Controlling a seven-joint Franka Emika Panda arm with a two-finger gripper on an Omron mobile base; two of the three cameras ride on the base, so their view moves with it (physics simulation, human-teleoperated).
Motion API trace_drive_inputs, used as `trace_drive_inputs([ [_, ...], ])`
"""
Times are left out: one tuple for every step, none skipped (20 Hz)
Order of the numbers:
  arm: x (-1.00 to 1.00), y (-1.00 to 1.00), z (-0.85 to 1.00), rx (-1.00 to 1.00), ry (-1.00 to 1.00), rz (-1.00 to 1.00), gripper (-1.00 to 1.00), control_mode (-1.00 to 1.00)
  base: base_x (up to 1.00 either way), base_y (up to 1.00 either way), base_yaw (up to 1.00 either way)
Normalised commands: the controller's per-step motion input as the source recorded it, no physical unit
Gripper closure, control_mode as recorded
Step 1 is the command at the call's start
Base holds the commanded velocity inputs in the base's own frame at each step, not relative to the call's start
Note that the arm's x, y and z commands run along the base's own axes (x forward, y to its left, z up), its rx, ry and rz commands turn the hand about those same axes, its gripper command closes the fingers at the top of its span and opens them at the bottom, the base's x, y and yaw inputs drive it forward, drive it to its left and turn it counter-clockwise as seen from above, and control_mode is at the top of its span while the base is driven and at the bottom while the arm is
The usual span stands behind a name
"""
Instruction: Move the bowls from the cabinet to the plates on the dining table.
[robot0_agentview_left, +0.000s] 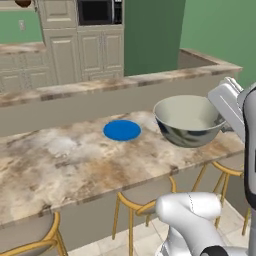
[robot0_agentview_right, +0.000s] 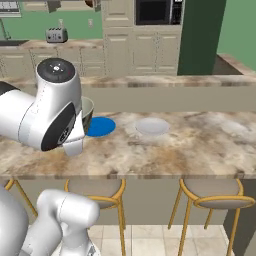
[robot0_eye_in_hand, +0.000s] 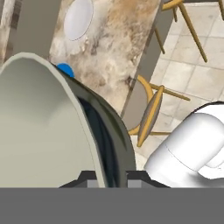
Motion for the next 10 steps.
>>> trace_drive_inputs([
  [0.00, 0.00, 0.00, 0.00, 0.00, 0.00, 1.00, 1.00, 0.87, 0.00, 0.21],
  [0.00, 0.00, 0.00, 0.00, 0.00, 0.00, 1.00, 1.00, 0.74, -0.04, 0.19],
  [0.00, 0.00, 0.00, 0.00, 0.00, 0.00, 1.00, 1.00, 0.71, -0.10, 0.19],
  [0.00, 0.00, 0.00, 0.00, 0.00, 0.00, 1.00, 1.00, 0.72, -0.09, 0.20],
  [0.00, 0.00, 0.00, 0.00, 0.00, 0.00, 1.00, 1.00, 0.71, -0.12, 0.21],
  [0.00, 0.00, 0.00, 0.00, 0.00, 0.00, 1.00, 1.00, 0.72, -0.14, 0.23],
  [0.00, 0.00, 0.00, 0.00, 0.00, 0.00, 1.00, 1.00, 0.70, -0.14, 0.24],
  [0.00, 0.00, 0.00, 0.00, 0.00, 0.00, 1.00, 1.00, 0.71, -0.21, 0.24],
  [0.00, 0.00, 0.00, 0.00, 0.00, 0.00, 1.00, 1.00, 0.79, -0.29, 0.24],
  [0.00, 0.00, 0.00, 0.00, 0.00, 0.00, 1.00, 1.00, 0.79, -0.26, 0.24],
])
